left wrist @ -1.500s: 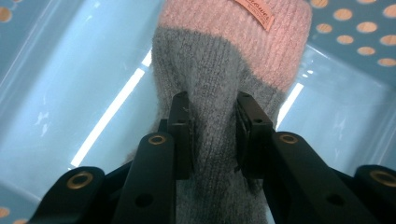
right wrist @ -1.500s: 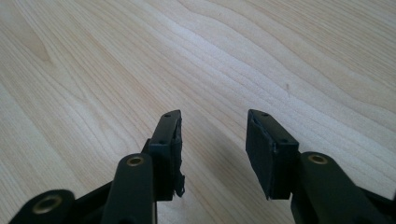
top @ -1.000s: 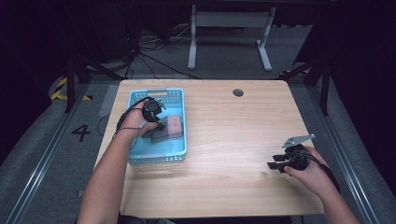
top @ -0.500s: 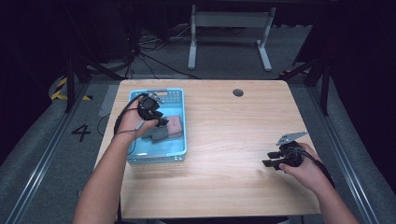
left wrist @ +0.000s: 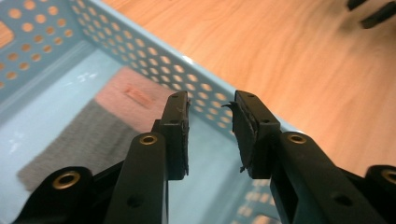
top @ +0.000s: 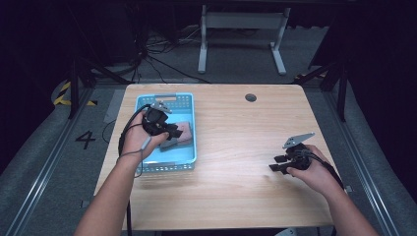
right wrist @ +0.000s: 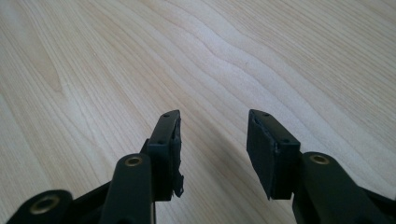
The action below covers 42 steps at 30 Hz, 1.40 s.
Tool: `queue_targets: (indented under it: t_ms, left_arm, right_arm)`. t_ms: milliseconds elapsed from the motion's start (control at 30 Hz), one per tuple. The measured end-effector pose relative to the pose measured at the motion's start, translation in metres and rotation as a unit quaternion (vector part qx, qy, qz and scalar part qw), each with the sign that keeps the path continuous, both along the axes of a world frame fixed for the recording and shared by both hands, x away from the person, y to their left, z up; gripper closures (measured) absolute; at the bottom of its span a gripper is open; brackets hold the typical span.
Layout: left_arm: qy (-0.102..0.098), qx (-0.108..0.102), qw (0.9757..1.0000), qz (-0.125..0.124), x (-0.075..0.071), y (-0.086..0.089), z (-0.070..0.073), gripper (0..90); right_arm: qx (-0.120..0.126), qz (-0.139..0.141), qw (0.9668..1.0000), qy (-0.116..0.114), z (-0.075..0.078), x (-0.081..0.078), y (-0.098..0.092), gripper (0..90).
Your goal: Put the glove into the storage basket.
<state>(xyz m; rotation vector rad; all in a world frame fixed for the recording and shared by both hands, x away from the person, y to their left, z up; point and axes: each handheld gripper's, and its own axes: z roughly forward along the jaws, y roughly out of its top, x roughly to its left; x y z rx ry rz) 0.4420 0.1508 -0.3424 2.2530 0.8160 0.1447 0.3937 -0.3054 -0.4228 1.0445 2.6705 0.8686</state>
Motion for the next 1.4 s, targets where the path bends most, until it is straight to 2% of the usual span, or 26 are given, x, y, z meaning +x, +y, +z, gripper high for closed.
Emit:
queue_targets:
  t_ms: [233,400,567,867,967,1033,1167,1400]
  left_arm:
    - [-0.006,-0.004,0.9999,-0.011,-0.03,-0.005,0.007,64.1]
    - [-0.008,-0.036,0.9988,-0.032,-0.046,-0.01,0.007,60.8]
    - [-0.011,-0.041,0.9983,-0.039,-0.061,-0.016,0.002,60.9]
    - [-0.011,-0.032,0.9982,-0.05,-0.083,-0.029,-0.019,60.5]
    - [-0.027,-0.014,0.998,-0.055,-0.092,-0.033,-0.028,60.2]
    - [-0.022,-0.014,0.9978,-0.062,-0.098,-0.034,-0.034,60.2]
    - [-0.014,-0.031,0.9974,-0.063,-0.106,-0.032,-0.047,59.9]
    - [0.003,-0.03,0.9973,-0.067,-0.113,-0.028,-0.074,59.7]
  right_arm:
    - [0.0,0.007,1.0,0.0,-0.001,0.005,0.004,55.6]
    - [0.0,0.007,1.0,0.0,-0.001,0.004,0.004,55.4]
    - [0.001,0.006,1.0,-0.001,-0.001,0.002,0.002,54.8]
    - [0.002,-0.003,1.0,0.001,-0.003,-0.002,-0.005,54.8]
    - [0.002,-0.005,1.0,0.001,-0.002,-0.003,-0.007,54.7]
    - [0.003,-0.007,1.0,0.0,-0.002,-0.004,-0.008,54.7]
    - [0.002,-0.009,1.0,0.001,-0.003,-0.003,-0.01,54.7]
    - [0.0,-0.006,1.0,0.0,-0.005,-0.004,-0.011,54.5]
